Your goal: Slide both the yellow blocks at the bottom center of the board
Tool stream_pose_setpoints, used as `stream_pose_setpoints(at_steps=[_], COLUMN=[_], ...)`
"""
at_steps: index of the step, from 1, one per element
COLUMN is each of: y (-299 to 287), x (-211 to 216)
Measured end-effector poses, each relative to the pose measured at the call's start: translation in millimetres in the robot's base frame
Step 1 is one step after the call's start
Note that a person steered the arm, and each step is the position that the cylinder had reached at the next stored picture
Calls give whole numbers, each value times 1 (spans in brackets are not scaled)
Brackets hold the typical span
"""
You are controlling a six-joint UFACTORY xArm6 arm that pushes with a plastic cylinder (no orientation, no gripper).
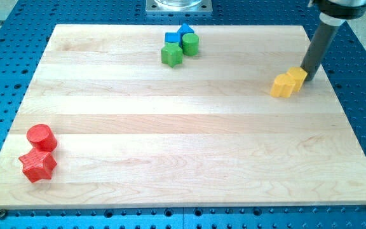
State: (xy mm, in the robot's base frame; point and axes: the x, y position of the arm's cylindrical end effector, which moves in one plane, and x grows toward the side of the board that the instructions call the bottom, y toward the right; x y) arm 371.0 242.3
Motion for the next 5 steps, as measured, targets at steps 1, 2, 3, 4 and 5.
stream_pose_setpoints(at_steps=[1,2,3,4,5], y=[-57,-95,-145,-196,-245], x=[41,79,120,153,166])
